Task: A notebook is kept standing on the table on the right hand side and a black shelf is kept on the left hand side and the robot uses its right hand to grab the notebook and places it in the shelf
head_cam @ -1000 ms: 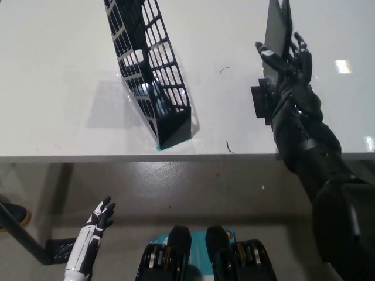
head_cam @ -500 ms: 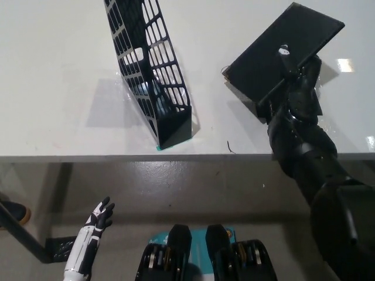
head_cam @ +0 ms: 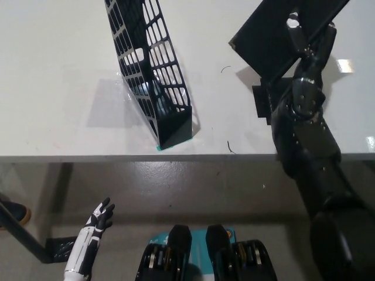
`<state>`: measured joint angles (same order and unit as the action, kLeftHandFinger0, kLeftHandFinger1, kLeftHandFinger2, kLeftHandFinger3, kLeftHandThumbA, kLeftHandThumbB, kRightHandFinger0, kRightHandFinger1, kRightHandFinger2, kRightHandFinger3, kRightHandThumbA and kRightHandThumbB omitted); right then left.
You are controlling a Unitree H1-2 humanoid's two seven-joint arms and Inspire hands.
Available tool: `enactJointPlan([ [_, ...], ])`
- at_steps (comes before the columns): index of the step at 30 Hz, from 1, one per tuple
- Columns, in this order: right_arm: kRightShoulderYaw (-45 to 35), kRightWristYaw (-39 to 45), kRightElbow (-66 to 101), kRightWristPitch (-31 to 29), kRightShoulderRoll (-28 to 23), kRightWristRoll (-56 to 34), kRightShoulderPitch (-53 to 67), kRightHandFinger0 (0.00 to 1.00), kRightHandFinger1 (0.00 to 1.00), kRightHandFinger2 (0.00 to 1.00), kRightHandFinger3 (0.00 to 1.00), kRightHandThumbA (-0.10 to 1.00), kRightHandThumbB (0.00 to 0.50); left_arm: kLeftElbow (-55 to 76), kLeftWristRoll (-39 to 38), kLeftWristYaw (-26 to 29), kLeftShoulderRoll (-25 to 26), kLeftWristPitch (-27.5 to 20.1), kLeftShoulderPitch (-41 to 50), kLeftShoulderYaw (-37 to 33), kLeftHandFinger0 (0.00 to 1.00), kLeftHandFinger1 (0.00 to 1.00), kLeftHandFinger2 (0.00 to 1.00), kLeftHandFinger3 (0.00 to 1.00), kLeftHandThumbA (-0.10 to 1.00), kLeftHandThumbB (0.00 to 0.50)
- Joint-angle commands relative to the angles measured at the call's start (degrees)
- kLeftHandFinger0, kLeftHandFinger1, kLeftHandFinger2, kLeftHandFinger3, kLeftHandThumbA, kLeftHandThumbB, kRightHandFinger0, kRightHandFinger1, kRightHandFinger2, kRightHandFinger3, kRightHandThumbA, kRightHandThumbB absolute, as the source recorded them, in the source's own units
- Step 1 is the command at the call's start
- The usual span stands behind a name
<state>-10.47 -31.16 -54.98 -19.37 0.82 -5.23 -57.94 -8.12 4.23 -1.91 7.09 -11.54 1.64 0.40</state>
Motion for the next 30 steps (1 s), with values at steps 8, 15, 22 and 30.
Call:
enactJointPlan([
  [8, 10.07, 2.42, 44.82, 6.97, 4.80, 15.65, 3.32, 0.00, 0.01, 0.40, 0.60, -0.10, 0.081, 0.67, 0.42, -0.16, 1.04, -2.46, 0.20, -0.07, 1.00, 1.00, 1.00, 1.00, 1.00, 0.132],
  [15, 14.17, 3.76, 49.30, 8.61, 7.43, 18.72, 4.34, 0.00, 0.05, 0.53, 0.73, -0.10, 0.069, 0.45, 0.28, -0.27, 1.08, -2.99, 0.25, -0.11, 1.00, 1.00, 1.00, 1.00, 1.00, 0.106],
  [22, 17.92, 4.56, 52.83, 11.21, 8.75, 21.57, 3.47, 0.00, 0.14, 0.61, 0.78, -0.10, 0.083, 0.56, 0.72, -0.06, 0.94, -2.79, 0.94, -0.25, 1.00, 1.00, 1.00, 1.00, 1.00, 0.103],
  [30, 20.47, 3.98, 51.55, 13.22, 9.74, 24.77, -0.52, 0.00, 0.16, 0.61, 0.78, -0.10, 0.081, 0.30, 0.95, 0.18, 0.78, -3.34, 1.04, -0.32, 1.00, 1.00, 1.00, 1.00, 1.00, 0.104],
])
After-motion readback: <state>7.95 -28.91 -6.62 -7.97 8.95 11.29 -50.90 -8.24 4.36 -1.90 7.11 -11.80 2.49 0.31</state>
